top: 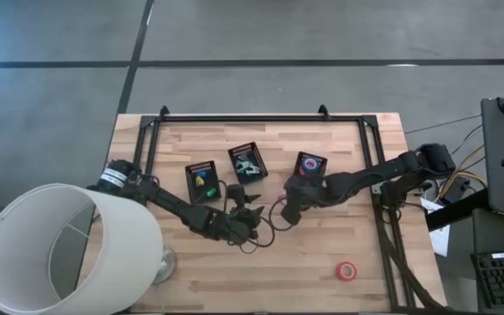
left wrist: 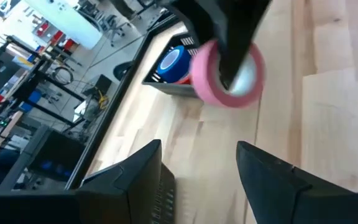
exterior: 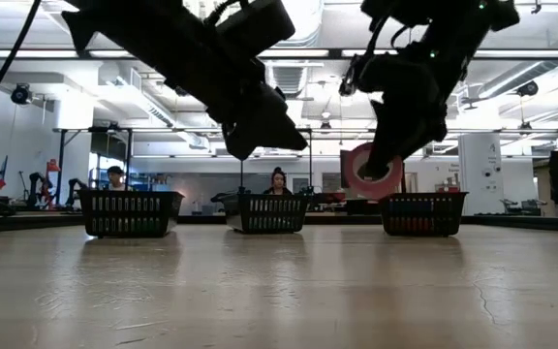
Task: Pick and place Stapler, Stapler remover, tape
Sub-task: Put the pink tape into the right black bin
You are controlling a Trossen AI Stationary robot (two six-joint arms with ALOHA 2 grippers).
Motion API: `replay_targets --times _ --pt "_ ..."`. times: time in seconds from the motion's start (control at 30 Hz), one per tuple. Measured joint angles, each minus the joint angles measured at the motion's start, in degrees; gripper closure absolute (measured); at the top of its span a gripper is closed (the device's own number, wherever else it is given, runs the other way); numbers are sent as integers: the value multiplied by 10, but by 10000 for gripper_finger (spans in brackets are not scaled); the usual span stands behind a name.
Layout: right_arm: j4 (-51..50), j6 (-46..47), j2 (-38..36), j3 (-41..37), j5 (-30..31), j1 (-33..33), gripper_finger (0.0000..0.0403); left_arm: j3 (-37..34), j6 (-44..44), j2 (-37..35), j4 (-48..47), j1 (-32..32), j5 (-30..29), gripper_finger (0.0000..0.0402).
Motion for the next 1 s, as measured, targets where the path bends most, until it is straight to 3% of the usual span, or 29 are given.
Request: replay_targets --times 0.2,0.3,0.47,0.67,1.0 --pt "-122 79 -50 1 136 -2 296 0 -1 0 -3 0 -2 190" --pt "-182 147 -73 -9 163 -3 298 0 -1 0 -3 0 -1 191" --pt "-143 126 -83 -52 162 -6 291 2 -11 0 -2 0 3 192" --pt "-27 43 -74 -115 80 -40 292 11 -20 0 1 1 3 193" --pt "-22 29 -76 -130 72 -71 255 12 -21 0 -1 1 3 193"
